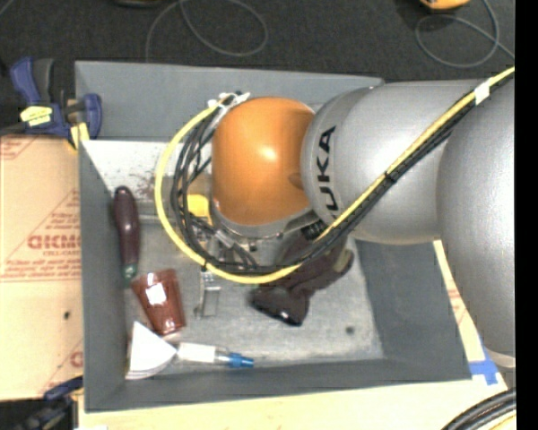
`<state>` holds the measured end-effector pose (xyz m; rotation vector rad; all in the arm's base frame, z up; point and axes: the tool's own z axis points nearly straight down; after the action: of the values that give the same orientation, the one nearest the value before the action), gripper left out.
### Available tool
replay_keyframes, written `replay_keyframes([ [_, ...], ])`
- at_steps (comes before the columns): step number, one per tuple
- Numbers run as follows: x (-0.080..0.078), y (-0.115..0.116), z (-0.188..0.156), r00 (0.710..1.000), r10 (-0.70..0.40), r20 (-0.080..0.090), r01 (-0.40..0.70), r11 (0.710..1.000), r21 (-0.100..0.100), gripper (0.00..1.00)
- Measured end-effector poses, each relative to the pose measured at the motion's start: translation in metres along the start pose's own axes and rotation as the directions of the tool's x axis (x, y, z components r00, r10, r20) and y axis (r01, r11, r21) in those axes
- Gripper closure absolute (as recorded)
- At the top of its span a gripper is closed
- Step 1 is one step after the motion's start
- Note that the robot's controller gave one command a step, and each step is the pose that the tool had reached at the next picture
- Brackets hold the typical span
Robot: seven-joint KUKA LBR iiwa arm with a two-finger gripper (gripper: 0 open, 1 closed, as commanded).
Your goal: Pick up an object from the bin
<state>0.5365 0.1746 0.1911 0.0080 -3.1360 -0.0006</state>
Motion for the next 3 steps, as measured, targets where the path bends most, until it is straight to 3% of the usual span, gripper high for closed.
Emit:
replay_keyframes([
  [1,-0.002,-0.001,-0.004,1.000,0.004,0.007,-0.004,1.000,-0.001,0.00],
  [2,0.000,0.010,0.027,1.000,0.020,0.016,-0.020,1.000,-0.004,0.00],
  [3,0.025,0.019,0.079,0.998,0.062,0.009,-0.062,0.998,-0.004,0.00],
])
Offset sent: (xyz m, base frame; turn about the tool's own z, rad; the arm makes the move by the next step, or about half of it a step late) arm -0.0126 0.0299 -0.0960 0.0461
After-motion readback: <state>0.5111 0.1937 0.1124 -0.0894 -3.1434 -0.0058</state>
